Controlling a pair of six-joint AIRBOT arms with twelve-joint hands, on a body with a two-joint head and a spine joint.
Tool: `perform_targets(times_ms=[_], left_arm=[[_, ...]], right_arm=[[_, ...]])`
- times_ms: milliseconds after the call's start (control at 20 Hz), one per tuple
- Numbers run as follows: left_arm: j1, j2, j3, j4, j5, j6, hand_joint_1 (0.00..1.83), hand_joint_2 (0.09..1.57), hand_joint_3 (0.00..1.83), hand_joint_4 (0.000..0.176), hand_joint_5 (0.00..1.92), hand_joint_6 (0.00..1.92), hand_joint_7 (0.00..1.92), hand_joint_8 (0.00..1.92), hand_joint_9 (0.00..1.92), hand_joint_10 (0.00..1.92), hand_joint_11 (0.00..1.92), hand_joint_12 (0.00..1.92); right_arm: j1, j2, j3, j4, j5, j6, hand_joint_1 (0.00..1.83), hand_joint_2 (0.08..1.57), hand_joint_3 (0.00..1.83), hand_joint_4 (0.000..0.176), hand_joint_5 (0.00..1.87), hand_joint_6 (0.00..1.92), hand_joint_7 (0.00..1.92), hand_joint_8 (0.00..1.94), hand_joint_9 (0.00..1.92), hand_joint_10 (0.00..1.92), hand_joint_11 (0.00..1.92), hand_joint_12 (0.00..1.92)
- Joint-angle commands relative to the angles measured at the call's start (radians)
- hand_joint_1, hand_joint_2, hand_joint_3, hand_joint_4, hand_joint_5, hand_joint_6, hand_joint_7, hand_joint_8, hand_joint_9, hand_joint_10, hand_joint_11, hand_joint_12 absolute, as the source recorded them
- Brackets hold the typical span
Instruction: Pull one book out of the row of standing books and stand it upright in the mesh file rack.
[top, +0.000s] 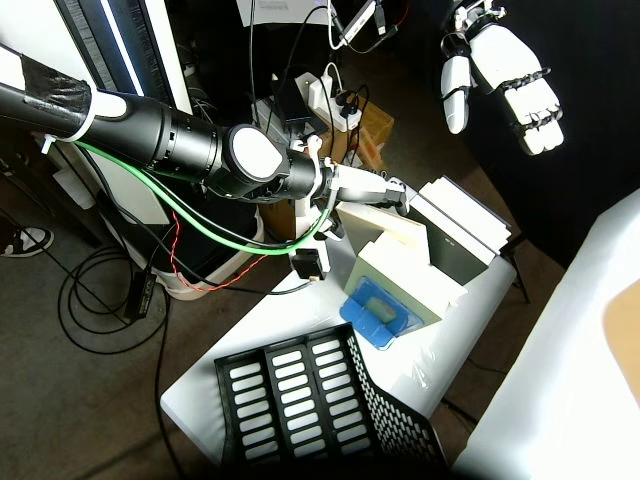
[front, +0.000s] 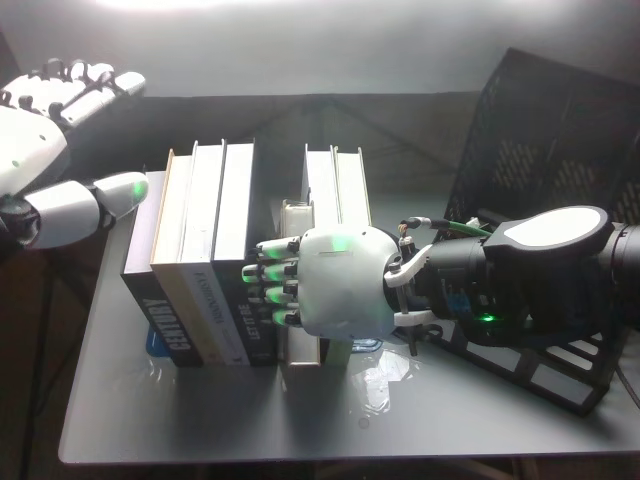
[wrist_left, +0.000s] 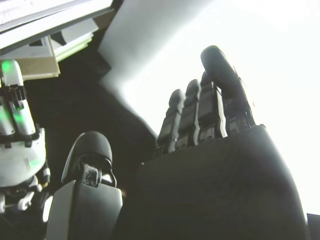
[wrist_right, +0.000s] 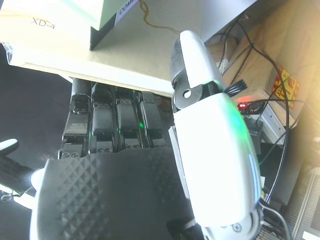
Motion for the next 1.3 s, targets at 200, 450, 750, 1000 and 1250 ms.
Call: perform_targets(times_ms=[200,450,750,1000,1250], left_arm=[[-0.001,0.008,-0.006,-0.013,-0.150,0.001,0.00,1.40,0.01,0.122,0.00,0.00,0.00,0.00,0.00,0.00,0.00,1.80],[0.055,0.033,-0.047,-0.051,-0.222,0.001,0.04,1.47,0.00,0.079,0.00,0.00,0.00,0.00,0.00,0.00,0.00,0.03],[0.108,0.047,-0.077,-0.094,-0.278,0.001,0.02,1.49,0.01,0.033,0.00,0.00,0.00,0.00,0.00,0.00,0.00,0.00],[0.112,0.051,-0.088,-0.099,-0.297,0.001,0.05,1.49,0.00,0.002,0.00,0.00,0.00,0.00,0.00,0.00,0.00,0.00],[0.125,0.062,-0.101,-0.109,-0.322,0.001,0.00,1.49,0.00,0.004,0.00,0.00,0.00,0.00,0.00,0.00,0.00,0.00]], right_arm=[[-0.019,0.018,0.016,-0.023,-0.090,-0.016,1.06,1.12,0.00,0.000,0.44,0.01,0.21,0.00,0.12,0.02,0.00,0.70],[-0.020,0.017,-0.002,-0.041,-0.090,-0.016,1.06,1.12,0.00,0.000,0.44,0.01,0.21,0.00,0.12,0.02,0.00,0.70],[-0.020,0.007,-0.007,-0.078,-0.095,-0.016,1.06,1.12,0.00,0.000,0.44,0.01,0.21,0.00,0.12,0.02,0.00,0.70],[-0.022,0.002,-0.021,-0.079,-0.095,-0.016,1.06,1.12,0.00,0.000,0.44,0.01,0.21,0.00,0.12,0.02,0.00,0.70],[-0.023,-0.003,-0.023,-0.084,-0.096,-0.016,1.06,1.12,0.00,0.000,0.44,0.01,0.21,0.00,0.12,0.02,0.00,0.70]])
